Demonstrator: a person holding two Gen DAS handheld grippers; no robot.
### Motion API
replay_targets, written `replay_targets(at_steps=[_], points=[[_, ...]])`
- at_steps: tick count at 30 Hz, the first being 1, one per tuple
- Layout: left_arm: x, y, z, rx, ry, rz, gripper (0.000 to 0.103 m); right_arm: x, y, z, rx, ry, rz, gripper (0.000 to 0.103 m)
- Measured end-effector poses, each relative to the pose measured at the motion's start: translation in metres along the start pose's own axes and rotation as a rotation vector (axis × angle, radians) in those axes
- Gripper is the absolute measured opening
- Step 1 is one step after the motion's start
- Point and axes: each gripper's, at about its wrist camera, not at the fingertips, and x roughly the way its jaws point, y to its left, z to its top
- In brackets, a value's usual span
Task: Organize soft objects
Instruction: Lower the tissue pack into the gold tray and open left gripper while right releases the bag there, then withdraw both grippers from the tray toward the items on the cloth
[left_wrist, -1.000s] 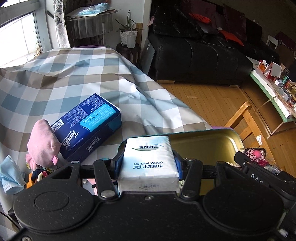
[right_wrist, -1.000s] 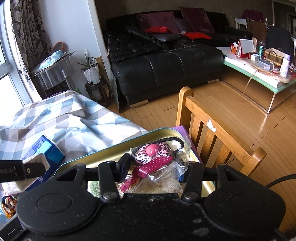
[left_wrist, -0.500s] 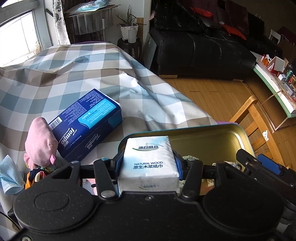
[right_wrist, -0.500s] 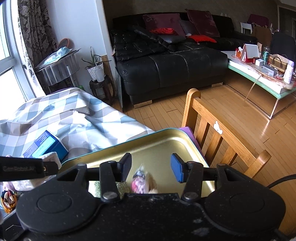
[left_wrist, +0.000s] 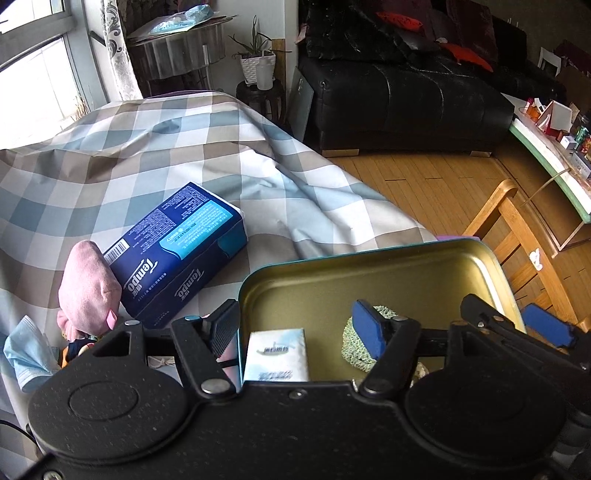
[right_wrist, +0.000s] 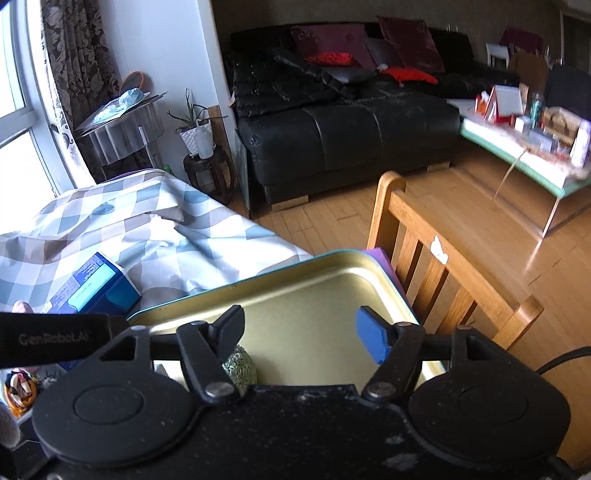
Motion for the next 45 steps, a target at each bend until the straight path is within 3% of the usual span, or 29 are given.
replay_targets(at_steps=[7,16,32,45], points=[[0.005,0.010,-0.005,0.017,0.012,0.077,0.064,-0.017,0.028,-0.006,-0.109,-0.093,-0.052,0.082],[-0.004,0.026,-0.004,0.023,-0.003,0.168,0.067,-0.031,0.047,-0.012,-0.154,-0.130,-0.038,0.085],[-0.051,0.096,0.003,-0.165,-0.050,0.269,0.067,-0.057,0.081,-0.040,-0.302,-0.191,0.014,0.091],[-0.083,0.177,-0.017,-0.247,-0.108,0.367,0.080,-0.044,0.050,-0.029,-0.162,-0.112,0.078,0.103]])
